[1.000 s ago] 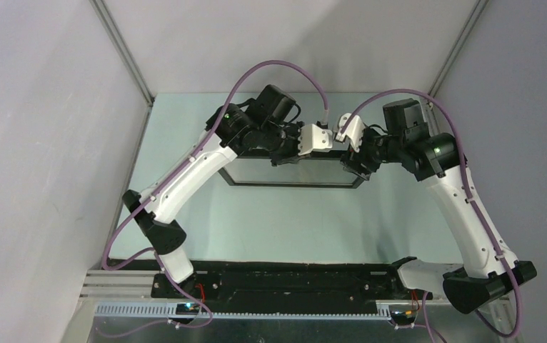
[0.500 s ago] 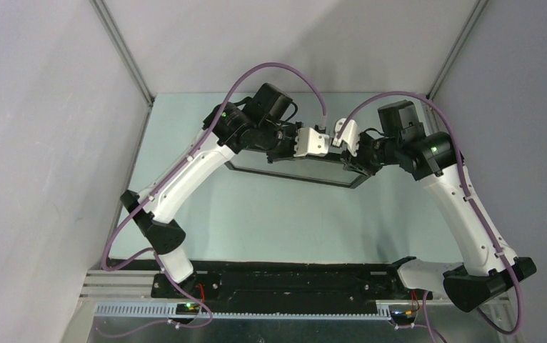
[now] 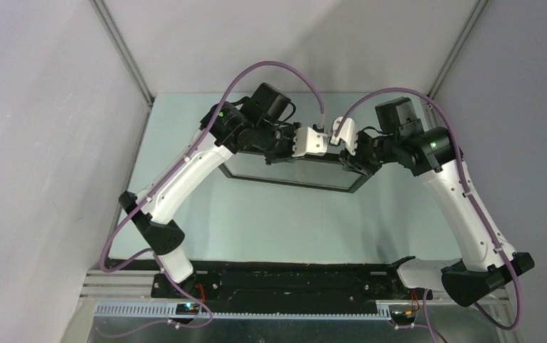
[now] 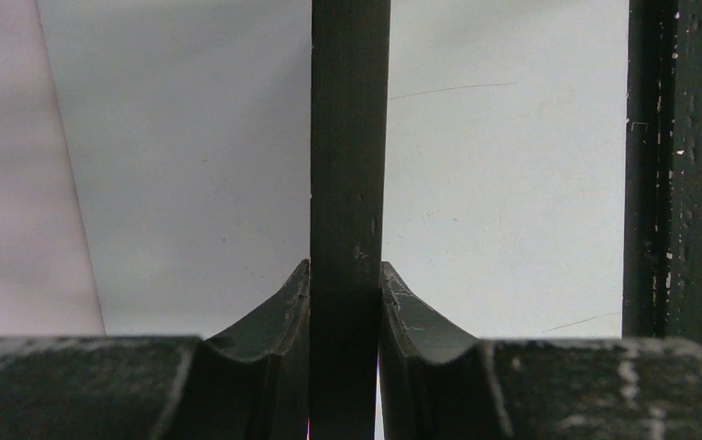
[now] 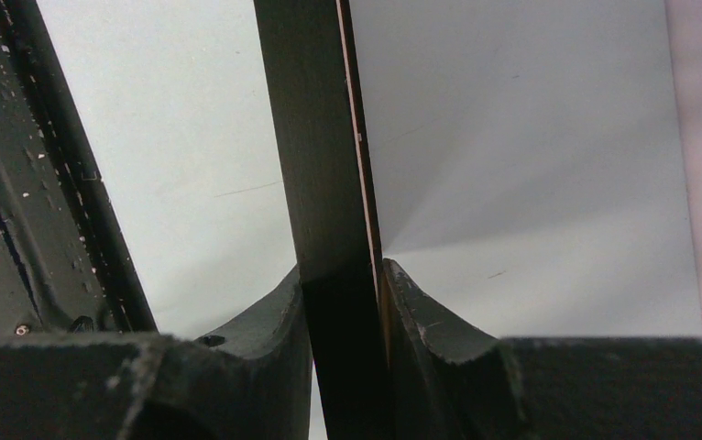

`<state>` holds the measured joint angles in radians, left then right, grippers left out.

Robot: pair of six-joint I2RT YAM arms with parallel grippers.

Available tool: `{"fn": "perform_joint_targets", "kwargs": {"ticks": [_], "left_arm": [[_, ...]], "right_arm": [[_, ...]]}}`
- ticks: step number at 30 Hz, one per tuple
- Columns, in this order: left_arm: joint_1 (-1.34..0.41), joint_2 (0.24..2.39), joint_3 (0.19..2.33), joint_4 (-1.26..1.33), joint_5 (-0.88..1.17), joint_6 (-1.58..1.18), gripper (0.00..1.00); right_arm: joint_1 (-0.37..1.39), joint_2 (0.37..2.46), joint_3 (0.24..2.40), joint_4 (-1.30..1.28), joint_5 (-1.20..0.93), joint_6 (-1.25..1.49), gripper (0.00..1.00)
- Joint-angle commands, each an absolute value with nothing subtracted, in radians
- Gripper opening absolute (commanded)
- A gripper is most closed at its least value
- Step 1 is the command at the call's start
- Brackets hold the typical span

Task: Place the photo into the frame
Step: Turn over the photo frame at the center of the board.

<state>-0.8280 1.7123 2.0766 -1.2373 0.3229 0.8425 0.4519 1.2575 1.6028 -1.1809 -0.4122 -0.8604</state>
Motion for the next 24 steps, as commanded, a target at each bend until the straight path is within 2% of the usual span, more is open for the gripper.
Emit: {"fn": "perform_joint_targets", "kwargs": {"ticks": [1,7,22,24], "left_arm": [[-0.832,1.679,2.156,-1.15,0.28,0.734,0.24],[-0.832,1.683,2.158,-1.15,0.277,0.73,0.29],[-0.83,1.685,2.169,-1.148,0.254,0.724,0.52],[-0.825,1.679,2.171,-1.148,0.244,0.721,0.66]], "right_arm": [[0.501,1.272,1.67,-1.199,-0.369,-0.913,0.0],[0.513,1.281,1.687,-1.226,-0.367,-0.922,0.0],[0.537,1.286,1.706,-1.252,-0.372,-0.918,0.0],[0.534,1.291,1.713,-1.25,-0.373,-0.907,0.0]]}}
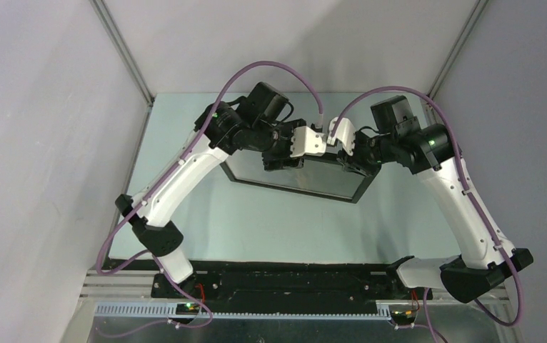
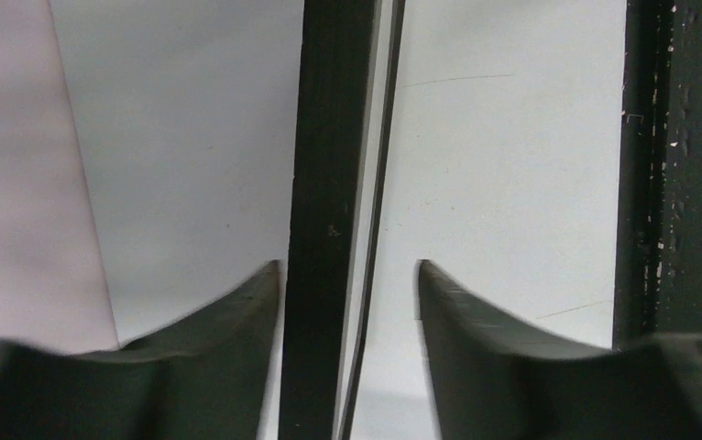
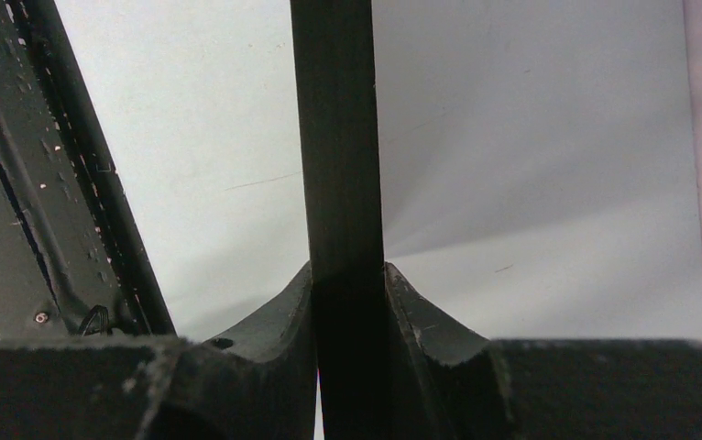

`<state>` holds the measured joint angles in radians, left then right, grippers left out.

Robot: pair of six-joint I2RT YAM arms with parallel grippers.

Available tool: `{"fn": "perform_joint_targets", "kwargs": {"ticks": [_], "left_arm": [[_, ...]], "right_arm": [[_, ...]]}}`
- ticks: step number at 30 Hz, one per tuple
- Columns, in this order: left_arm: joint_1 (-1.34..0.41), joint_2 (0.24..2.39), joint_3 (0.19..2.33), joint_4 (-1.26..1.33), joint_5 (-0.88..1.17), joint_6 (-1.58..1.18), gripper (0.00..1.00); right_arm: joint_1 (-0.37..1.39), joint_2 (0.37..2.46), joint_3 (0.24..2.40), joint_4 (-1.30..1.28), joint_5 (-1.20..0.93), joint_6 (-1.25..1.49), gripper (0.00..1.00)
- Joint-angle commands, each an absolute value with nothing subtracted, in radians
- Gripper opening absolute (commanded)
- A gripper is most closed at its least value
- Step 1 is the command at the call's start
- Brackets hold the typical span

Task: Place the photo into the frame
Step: Turn over the photo frame at the center of the board.

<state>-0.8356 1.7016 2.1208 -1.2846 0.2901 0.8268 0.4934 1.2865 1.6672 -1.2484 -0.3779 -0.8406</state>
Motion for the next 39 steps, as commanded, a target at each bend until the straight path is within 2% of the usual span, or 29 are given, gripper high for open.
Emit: {"fn": "perform_joint_targets", "kwargs": {"ticks": [1,4,6,17,27,33,39], "left_arm": [[-0.817,1.673,2.172,-1.148,0.238,0.718,0.71],[-0.79,1.656,2.181,-1.147,0.236,0.703,0.93],[-0.766,1.643,2.194,-1.147,0.235,0.686,0.99],[-0.611,1.56,2.237,-1.144,0.206,0.511,1.0],[-0.532,1.495,2.169,-1.135,0.206,0.399,1.0],[-0.506,1.494,2.116,-1.124,0.196,0.362,1.0],[-0.495,1.5,2.071,-1.097,0.204,0.335,1.0]], "right_arm": [[0.533,1.292,1.716,-1.25,-0.374,-0.903,0.0],[0.519,1.296,1.731,-1.244,-0.38,-0.876,0.0],[0.506,1.3,1.742,-1.236,-0.388,-0.854,0.0],[0.432,1.421,1.942,-1.259,-0.447,-0.65,0.0],[0.31,1.538,2.069,-1.202,-0.524,-0.416,0.0],[0.196,1.591,2.063,-1.138,-0.591,-0.258,0.0],[0.065,1.573,1.9,-0.973,-0.671,-0.107,0.0]]}}
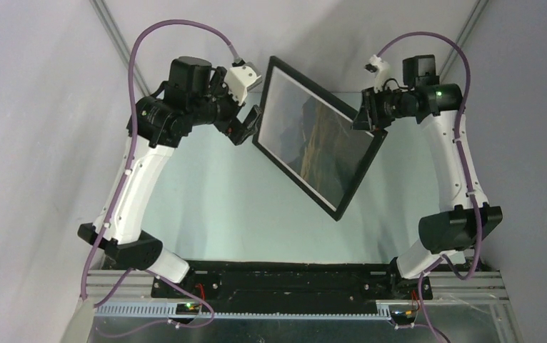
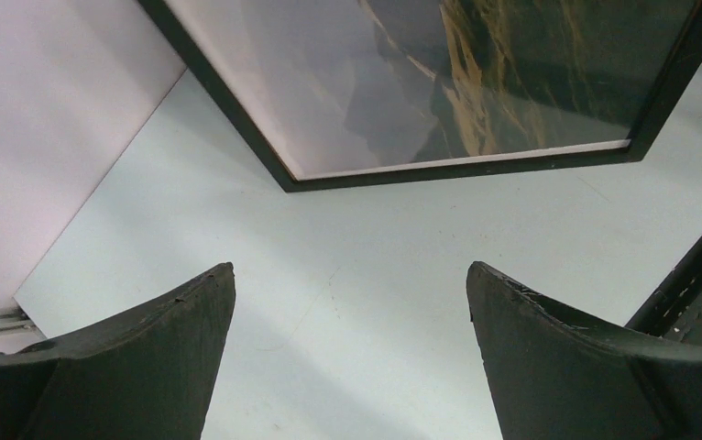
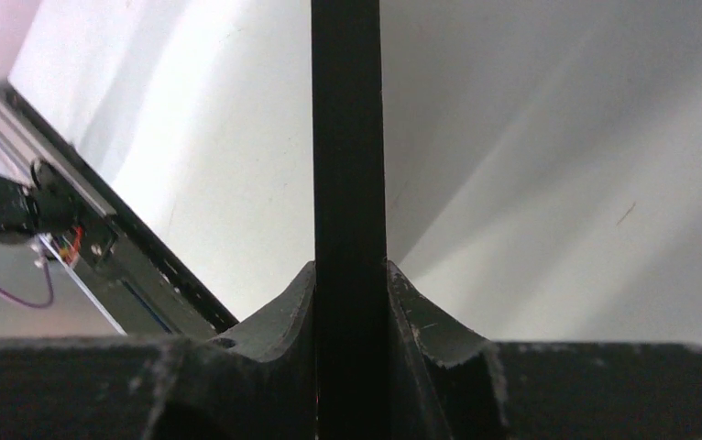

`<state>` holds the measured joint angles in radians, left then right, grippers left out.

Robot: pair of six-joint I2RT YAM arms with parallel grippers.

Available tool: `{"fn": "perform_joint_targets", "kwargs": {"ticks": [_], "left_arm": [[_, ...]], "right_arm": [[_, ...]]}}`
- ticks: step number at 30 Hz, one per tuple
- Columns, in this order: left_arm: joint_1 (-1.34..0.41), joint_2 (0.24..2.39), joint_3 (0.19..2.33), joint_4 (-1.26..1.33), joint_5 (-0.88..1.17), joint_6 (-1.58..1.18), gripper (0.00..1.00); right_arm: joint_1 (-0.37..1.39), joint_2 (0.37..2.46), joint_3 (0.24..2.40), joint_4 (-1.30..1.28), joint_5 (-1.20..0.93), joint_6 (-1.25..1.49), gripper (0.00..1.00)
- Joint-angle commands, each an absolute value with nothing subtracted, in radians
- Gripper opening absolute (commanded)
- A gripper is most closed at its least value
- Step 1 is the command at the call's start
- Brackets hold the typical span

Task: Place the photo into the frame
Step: Turn over the photo frame at the center of the board.

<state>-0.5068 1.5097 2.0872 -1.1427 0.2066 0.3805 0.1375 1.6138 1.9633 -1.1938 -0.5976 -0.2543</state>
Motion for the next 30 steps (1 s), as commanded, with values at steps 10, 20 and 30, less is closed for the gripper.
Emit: {"fn": "perform_joint_targets", "kwargs": {"ticks": [10,20,30], "left_arm": [[-0.49,1.503,2.002,-1.061,0.218,0.315,0.99],[-0.426,1.529,1.843,-0.919,0.18,0.143,1.0],[-0.336,1.59,1.653,-0.73,0.081,-0.097,1.0]], "right_arm": [[-0.083,1.411,1.47,-0.561,-0.699,0.143,0.0],[-0.129,1.288,1.062,-0.22,-0.642,0.303,0.0],[-0.129,1.216,0.745,0.039,-0.524,0.408,0.0]]}}
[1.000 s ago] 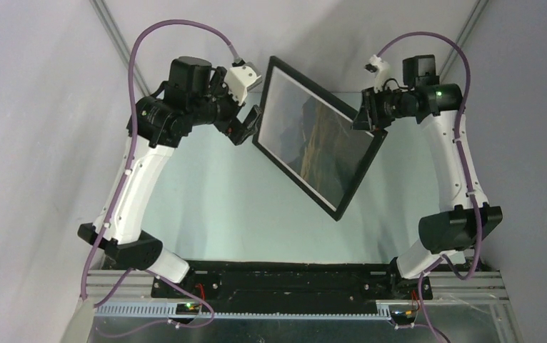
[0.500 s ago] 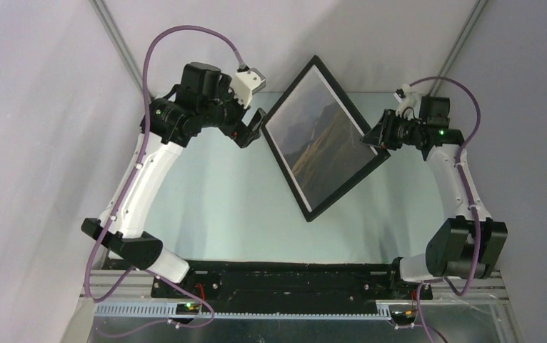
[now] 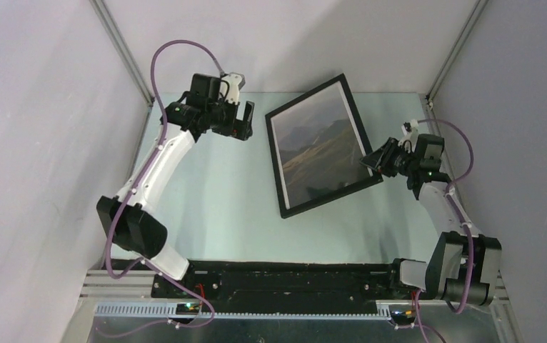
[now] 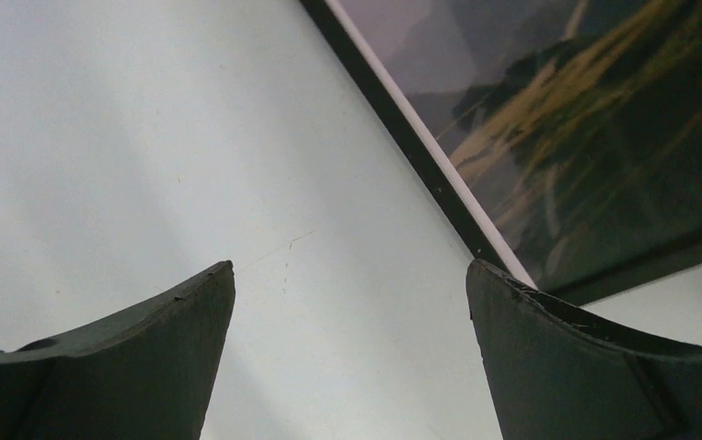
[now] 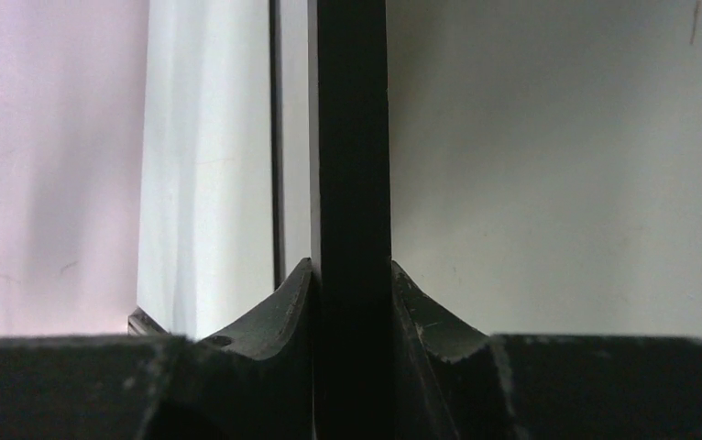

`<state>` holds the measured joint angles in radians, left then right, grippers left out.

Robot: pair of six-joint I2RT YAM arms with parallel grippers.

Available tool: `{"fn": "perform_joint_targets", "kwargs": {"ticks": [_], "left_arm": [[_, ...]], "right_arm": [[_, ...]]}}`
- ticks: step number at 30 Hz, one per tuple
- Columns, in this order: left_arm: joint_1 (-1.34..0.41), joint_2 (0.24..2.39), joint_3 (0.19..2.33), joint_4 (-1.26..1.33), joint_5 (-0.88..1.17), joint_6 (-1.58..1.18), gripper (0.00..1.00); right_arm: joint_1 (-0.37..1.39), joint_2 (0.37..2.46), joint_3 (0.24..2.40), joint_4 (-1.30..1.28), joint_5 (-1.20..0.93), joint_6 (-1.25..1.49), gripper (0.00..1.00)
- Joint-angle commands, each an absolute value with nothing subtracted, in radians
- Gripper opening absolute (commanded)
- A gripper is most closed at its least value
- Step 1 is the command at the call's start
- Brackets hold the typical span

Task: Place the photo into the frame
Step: Turn over the photo frame at the center of the board.

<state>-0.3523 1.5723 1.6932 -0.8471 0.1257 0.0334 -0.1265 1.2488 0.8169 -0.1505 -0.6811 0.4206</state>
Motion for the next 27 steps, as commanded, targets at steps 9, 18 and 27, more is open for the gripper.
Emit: {"fn": "perform_joint_targets", "kwargs": {"ticks": [9,18,27], "left_arm": [[-0.331,1.724,1.569,-0.644,0.138,-0.236,1.0],[-0.328,1.902,1.564,-0.572,0.273,-0.304,1.0],[-0.323,1.999,1.543,-0.494,0.331,-0.338,1.0]], "right_arm": [[-0.126,1.215,0.571,0.213,-0.513,0.464,0.09],[-0.108,1.276,0.507,0.293,-0.525,0.484,0.41],[-0.1,1.348,0.506,0.318,-0.569,0.465,0.56]]}}
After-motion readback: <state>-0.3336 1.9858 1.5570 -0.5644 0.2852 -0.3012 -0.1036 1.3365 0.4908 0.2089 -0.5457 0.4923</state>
